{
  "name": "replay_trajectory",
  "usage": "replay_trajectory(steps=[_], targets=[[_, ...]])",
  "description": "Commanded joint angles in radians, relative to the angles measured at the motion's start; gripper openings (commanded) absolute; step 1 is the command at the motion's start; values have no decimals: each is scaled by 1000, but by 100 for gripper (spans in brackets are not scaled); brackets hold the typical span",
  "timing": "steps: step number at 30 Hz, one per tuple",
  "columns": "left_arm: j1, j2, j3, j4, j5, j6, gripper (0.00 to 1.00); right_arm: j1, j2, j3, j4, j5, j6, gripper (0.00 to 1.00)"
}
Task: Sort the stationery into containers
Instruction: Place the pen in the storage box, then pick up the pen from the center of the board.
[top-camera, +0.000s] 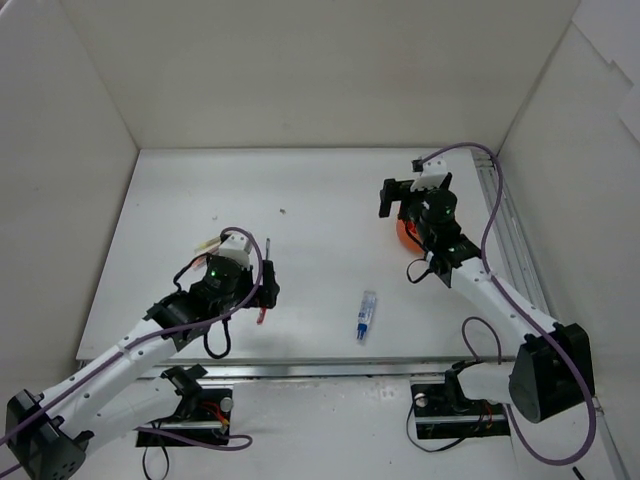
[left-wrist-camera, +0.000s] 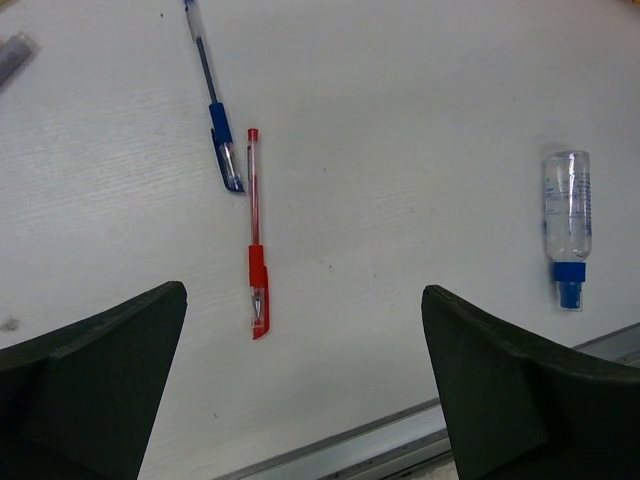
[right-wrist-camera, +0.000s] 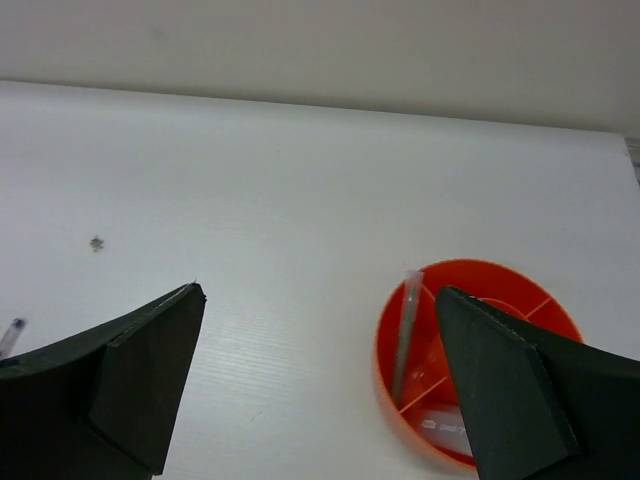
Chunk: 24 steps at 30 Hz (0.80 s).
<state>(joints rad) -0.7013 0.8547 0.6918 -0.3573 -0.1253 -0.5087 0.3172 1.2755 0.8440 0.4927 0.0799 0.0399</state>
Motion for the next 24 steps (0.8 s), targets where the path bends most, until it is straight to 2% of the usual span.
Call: replay_trajectory(steps=[1, 6, 10, 17, 20, 24], targets=[[-4, 35, 15, -58, 10, -125, 100, 39, -74, -8, -34, -32, 31, 98], [-4, 69, -79, -1, 111, -171, 100, 88, -105, -25, -95, -48, 86, 98], [-4, 128, -91, 67, 113, -148, 100, 129, -107, -22, -150, -71, 103, 98], [-4, 288, -44, 92, 79, -134, 99, 152, -140, -51, -157, -66, 137, 98], [-4, 288, -41, 80, 58, -146, 99, 152, -169, -74, -141, -63, 147, 98], [29, 241, -6, 29, -58, -152, 100, 155, -169, -71, -161, -72, 149, 98]])
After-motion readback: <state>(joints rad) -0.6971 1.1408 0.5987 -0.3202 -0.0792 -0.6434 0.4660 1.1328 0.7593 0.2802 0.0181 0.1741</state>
